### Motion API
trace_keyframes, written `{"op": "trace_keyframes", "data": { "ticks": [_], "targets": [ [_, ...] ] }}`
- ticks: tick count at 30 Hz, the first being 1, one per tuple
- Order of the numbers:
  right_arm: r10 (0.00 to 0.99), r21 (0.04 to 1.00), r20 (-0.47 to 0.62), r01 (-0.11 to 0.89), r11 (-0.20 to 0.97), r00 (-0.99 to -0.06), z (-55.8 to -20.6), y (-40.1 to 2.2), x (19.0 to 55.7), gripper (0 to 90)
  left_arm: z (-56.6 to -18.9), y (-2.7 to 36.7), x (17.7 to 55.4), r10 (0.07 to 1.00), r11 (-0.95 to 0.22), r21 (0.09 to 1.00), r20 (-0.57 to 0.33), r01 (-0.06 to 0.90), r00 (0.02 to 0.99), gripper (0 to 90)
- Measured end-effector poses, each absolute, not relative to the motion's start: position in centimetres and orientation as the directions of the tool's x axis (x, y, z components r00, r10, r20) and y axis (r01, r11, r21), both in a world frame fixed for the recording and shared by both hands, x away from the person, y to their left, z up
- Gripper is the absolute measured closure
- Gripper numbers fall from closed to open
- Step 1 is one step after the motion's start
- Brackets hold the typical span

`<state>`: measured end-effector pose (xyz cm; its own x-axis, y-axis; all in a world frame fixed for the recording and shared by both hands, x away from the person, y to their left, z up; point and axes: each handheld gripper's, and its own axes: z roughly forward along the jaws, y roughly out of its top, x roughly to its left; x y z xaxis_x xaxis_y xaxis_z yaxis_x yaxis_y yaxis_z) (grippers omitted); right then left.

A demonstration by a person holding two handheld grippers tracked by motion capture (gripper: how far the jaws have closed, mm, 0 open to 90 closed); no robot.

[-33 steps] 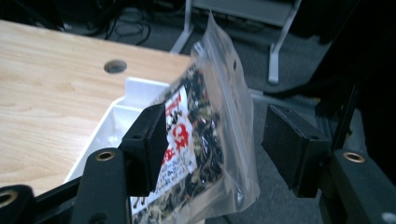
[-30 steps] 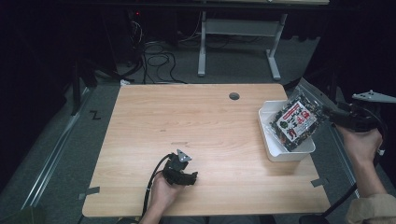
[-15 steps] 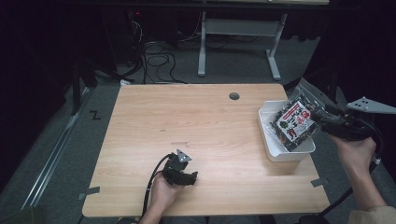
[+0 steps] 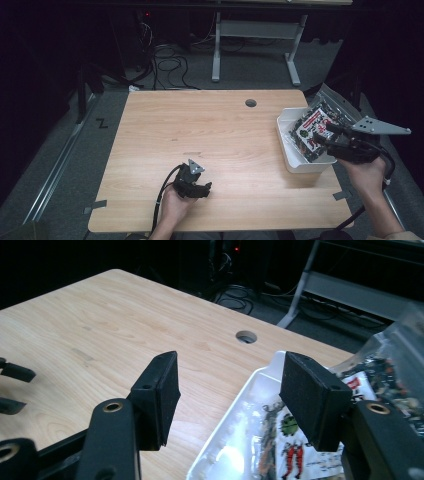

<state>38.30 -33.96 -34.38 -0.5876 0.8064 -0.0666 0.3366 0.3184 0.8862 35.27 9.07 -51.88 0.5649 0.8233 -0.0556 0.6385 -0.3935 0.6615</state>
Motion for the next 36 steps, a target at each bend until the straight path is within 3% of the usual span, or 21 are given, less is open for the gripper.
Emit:
{"op": "trace_keyframes", "data": {
  "ticks": [19,26,36],
  "targets": [
    [0.749,0.872,0.000,0.367,0.325,-0.663,-37.0,-32.8,35.7,37.0,-52.0,8.9,35.3,0.821,-0.394,0.662,-0.058,0.638,0.568,30.6],
    [0.722,0.874,0.036,0.372,0.312,-0.691,-37.3,-32.0,34.5,43.5,-51.9,9.0,35.2,0.820,-0.395,0.663,-0.058,0.636,0.570,31.0],
    [0.676,0.863,0.052,0.373,0.340,-0.735,-37.8,-30.2,33.7,44.7,-51.7,9.2,35.1,0.820,-0.390,0.668,-0.062,0.634,0.569,31.9]
  ]
}}
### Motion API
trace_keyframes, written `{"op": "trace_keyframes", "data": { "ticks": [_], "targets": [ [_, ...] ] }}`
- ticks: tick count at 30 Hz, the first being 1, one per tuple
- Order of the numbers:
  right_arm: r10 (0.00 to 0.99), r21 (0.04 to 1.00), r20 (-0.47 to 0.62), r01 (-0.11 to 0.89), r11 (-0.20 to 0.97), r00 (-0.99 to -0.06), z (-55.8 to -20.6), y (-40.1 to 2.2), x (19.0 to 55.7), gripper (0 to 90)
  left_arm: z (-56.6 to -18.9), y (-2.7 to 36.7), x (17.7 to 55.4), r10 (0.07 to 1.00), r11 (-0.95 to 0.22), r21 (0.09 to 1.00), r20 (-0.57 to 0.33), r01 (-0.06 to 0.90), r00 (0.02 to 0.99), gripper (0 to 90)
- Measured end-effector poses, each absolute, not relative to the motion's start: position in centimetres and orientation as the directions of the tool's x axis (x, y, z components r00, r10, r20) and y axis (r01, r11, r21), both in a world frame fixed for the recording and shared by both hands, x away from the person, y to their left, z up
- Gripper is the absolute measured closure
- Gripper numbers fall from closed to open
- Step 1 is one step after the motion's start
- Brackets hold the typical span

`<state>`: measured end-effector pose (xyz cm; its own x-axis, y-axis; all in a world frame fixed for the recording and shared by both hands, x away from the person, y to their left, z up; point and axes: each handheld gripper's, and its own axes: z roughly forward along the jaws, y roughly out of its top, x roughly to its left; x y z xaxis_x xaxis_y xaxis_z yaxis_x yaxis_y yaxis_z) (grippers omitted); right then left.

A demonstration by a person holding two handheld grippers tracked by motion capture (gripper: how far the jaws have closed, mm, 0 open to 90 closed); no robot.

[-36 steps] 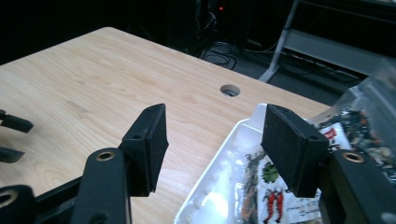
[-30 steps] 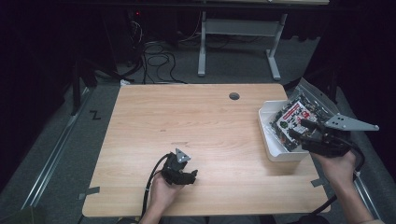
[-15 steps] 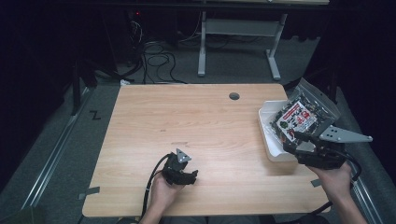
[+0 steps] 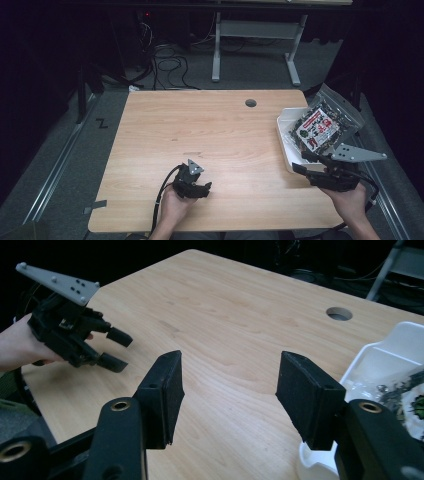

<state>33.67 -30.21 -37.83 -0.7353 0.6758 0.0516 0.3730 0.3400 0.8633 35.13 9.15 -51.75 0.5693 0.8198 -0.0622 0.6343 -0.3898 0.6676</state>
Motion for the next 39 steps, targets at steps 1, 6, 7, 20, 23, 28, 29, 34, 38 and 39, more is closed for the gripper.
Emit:
{"op": "trace_keyframes", "data": {
  "ticks": [1,6,7,20,23,28,29,34,38,39],
  "targets": [
    [0.671,0.862,0.055,0.375,0.341,-0.739,-38.0,-30.1,33.6,44.9,-51.8,9.1,35.2,0.820,-0.388,0.667,-0.065,0.636,0.568,32.0],
    [0.655,0.848,0.071,0.391,0.357,-0.752,-38.6,-29.2,33.7,45.1,-51.9,9.0,35.2,0.817,-0.397,0.664,-0.059,0.634,0.573,32.0],
    [0.650,0.847,0.072,0.391,0.361,-0.756,-38.7,-28.9,33.7,45.1,-51.8,9.0,35.2,0.817,-0.397,0.665,-0.058,0.633,0.573,32.0],
    [0.626,0.825,0.055,0.389,0.411,-0.778,-41.1,-25.9,34.4,45.3,-51.6,9.0,35.0,0.813,-0.399,0.671,-0.057,0.625,0.580,32.0],
    [0.622,0.814,0.031,0.381,0.439,-0.782,-41.8,-25.3,34.6,45.1,-51.6,8.8,35.0,0.811,-0.398,0.670,-0.063,0.627,0.582,32.1],
    [0.624,0.794,0.036,0.401,0.456,-0.781,-42.8,-24.6,35.3,44.8,-51.6,8.6,35.0,0.804,-0.405,0.670,-0.062,0.622,0.591,32.4],
    [0.620,0.796,0.029,0.393,0.460,-0.784,-42.9,-24.4,35.4,44.9,-51.6,8.6,35.0,0.804,-0.408,0.669,-0.060,0.621,0.592,32.4],
    [0.619,0.793,0.032,0.397,0.462,-0.785,-43.9,-23.8,35.9,44.7,-51.7,8.5,35.0,0.801,-0.413,0.666,-0.059,0.621,0.596,32.4],
    [0.619,0.765,0.022,0.412,0.495,-0.785,-44.9,-23.2,36.7,44.0,-51.7,8.5,35.1,0.801,-0.411,0.666,-0.062,0.623,0.595,32.4],
    [0.623,0.766,0.021,0.414,0.493,-0.782,-45.1,-23.0,36.8,44.1,-51.7,8.6,35.0,0.802,-0.410,0.667,-0.061,0.622,0.594,32.4]
  ]
}}
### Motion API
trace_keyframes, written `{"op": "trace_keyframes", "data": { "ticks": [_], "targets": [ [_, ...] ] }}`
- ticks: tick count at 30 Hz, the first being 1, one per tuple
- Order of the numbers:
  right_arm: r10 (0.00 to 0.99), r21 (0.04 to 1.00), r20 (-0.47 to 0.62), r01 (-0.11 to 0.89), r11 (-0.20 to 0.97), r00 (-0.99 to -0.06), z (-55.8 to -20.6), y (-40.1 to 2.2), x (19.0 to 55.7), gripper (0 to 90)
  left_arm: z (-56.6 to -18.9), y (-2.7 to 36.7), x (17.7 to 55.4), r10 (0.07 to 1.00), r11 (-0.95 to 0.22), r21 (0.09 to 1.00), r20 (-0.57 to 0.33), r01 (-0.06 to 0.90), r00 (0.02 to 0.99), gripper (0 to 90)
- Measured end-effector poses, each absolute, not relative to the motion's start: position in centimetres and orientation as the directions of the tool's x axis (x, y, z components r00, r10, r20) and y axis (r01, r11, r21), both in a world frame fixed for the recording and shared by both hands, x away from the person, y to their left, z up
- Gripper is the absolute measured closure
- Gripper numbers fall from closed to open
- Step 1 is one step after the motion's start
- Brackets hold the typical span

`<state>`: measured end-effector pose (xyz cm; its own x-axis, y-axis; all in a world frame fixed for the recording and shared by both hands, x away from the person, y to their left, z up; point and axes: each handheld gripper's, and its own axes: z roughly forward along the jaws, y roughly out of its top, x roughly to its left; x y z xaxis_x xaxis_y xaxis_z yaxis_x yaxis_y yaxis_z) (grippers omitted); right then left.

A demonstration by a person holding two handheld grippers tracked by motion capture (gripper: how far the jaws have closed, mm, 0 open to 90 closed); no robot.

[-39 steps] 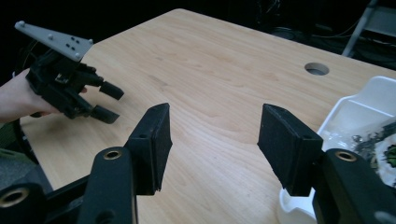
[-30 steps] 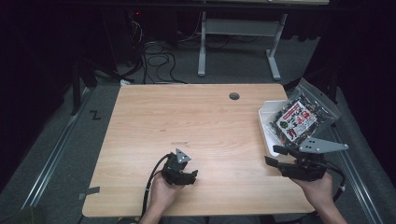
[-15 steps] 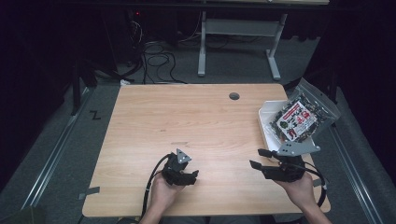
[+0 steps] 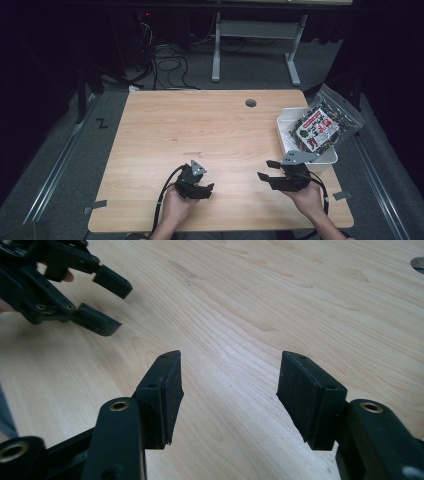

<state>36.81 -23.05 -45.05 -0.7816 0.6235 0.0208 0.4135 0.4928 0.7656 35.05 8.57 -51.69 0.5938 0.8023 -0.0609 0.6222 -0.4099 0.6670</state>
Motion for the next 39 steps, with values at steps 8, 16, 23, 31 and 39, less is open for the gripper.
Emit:
{"op": "trace_keyframes", "data": {
  "ticks": [8,16,23,31,39],
  "targets": [
    [0.627,0.766,0.032,0.422,0.485,-0.779,-46.1,-22.4,37.3,44.0,-51.8,8.4,35.0,0.798,-0.417,0.663,-0.060,0.621,0.600,32.4],
    [0.638,0.765,0.052,0.441,0.469,-0.768,-47.4,-22.2,38.0,44.0,-51.9,8.3,35.0,0.797,-0.422,0.662,-0.055,0.620,0.602,32.3],
    [0.657,0.756,0.053,0.459,0.466,-0.752,-48.2,-22.2,38.5,43.9,-51.9,8.3,35.0,0.797,-0.421,0.661,-0.056,0.620,0.601,32.2],
    [0.667,0.764,0.054,0.460,0.451,-0.743,-48.5,-22.0,38.8,43.8,-51.9,8.2,35.0,0.795,-0.417,0.662,-0.066,0.623,0.603,32.2],
    [0.658,0.742,0.022,0.453,0.494,-0.753,-49.3,-21.3,38.9,43.6,-51.9,8.1,35.0,0.794,-0.414,0.663,-0.071,0.624,0.603,32.1]
  ]
}}
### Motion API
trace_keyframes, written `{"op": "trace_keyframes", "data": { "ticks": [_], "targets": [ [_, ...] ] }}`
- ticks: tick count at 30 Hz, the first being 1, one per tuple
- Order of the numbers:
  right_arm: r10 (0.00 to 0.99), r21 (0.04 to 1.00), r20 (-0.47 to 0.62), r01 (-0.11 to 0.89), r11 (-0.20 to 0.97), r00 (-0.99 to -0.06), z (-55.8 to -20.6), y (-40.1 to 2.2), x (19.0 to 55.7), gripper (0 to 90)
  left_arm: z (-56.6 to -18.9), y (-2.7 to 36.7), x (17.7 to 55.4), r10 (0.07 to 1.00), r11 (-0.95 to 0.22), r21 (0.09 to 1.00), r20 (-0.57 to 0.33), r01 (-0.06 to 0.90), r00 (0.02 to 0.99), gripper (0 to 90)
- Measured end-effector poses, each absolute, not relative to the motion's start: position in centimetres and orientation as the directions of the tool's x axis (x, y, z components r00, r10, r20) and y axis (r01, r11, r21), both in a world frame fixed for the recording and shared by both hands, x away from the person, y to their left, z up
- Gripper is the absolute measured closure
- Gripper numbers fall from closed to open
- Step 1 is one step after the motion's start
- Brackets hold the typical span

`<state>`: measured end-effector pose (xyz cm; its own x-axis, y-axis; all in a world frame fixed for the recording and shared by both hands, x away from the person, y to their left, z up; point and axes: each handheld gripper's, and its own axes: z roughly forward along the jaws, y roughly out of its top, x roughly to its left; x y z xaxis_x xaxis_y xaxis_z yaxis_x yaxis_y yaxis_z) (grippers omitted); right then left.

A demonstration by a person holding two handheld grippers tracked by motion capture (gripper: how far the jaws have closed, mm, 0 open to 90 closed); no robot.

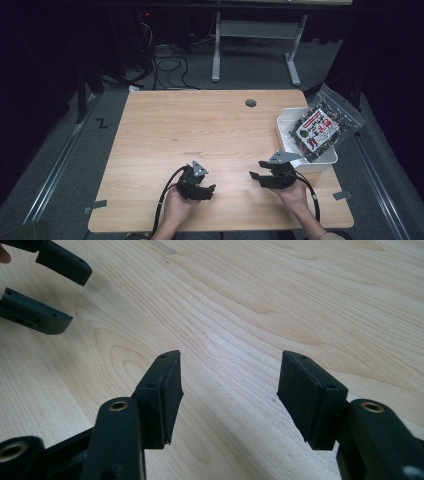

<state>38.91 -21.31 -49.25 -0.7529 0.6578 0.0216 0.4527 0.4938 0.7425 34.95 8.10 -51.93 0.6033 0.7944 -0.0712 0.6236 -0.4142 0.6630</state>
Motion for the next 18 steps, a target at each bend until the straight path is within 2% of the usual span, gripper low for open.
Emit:
{"op": "trace_keyframes", "data": {
  "ticks": [18],
  "targets": [
    [0.642,0.730,0.054,0.469,0.497,-0.765,-50.4,-20.6,38.1,41.6,-51.8,8.1,34.8,0.793,-0.410,0.670,-0.074,0.619,0.605,31.8]
  ]
}}
